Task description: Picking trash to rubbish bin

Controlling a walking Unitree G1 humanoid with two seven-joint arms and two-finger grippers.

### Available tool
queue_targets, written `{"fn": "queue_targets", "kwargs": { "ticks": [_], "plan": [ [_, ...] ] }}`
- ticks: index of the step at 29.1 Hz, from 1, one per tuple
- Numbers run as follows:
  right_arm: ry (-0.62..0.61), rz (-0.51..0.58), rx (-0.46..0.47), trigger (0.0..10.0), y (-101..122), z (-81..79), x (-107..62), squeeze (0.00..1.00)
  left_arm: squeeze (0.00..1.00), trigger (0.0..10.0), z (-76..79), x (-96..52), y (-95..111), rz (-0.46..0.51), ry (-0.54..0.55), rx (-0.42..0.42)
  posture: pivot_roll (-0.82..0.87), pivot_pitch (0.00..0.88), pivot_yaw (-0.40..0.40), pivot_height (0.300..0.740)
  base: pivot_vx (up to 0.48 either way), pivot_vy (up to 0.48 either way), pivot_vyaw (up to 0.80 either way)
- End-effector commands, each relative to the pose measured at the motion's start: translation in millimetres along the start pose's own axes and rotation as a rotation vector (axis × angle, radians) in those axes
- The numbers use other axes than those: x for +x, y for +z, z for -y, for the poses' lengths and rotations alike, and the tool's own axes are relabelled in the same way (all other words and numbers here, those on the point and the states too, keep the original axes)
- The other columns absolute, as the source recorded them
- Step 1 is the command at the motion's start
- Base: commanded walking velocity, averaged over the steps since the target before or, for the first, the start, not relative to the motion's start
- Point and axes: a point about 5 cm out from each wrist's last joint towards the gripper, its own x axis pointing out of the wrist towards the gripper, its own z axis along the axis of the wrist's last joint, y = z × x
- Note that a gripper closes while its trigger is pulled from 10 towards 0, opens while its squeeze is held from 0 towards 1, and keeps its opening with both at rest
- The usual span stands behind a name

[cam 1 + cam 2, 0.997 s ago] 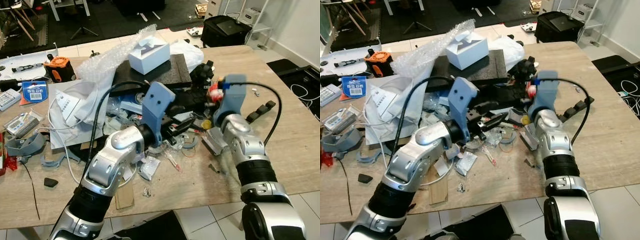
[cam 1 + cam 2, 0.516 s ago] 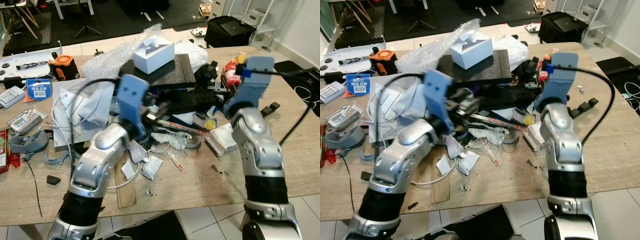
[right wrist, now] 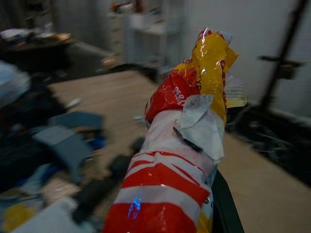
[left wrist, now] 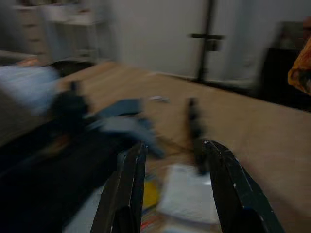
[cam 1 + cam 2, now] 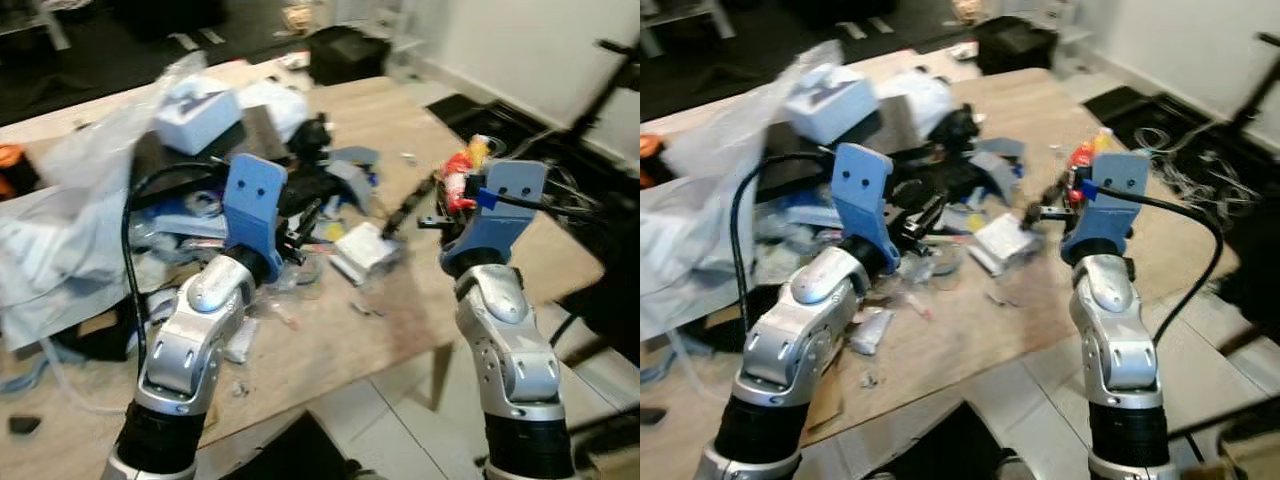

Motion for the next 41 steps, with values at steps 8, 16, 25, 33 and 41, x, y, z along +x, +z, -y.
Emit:
{"fn": "queue_targets", "kwargs": {
  "ticks": [8,16,25,33,41],
  "plan": [
    [-0.001,0.002,-0.001,10.0,3,-2.2,-3.2,0.0,0.0,10.0,6.1,-2.3,-4,-0.018,-0.021,-0.01,0.05,0.149,0.025,0.74,0.0,0.0,-0.8],
    [-0.006,-0.011,0.022,10.0,2,-2.1,-3.4,0.0,0.0,10.0,12.5,-4.7,-8,-0.037,-0.079,-0.02,0.05,0.139,0.026,0.74,0.0,0.0,-0.8],
    [-0.02,-0.039,0.035,10.0,-3,-0.1,-3.9,0.0,0.0,10.0,10.9,-5.0,-14,-0.073,-0.056,-0.013,0.05,0.14,0.024,0.74,0.0,0.0,-0.8],
    [-0.033,-0.072,0.053,10.0,-8,1.3,-5.4,0.0,0.0,10.0,13.1,-6.4,-16,-0.088,-0.075,-0.026,0.05,0.142,0.021,0.74,0.0,0.0,-0.8],
    [-0.048,-0.09,0.052,10.0,-11,2.8,-7.3,0.0,0.0,10.0,20.4,-8.3,-15,-0.093,-0.13,-0.032,0.05,0.145,0.026,0.74,0.0,0.0,-0.8]
  ]
}}
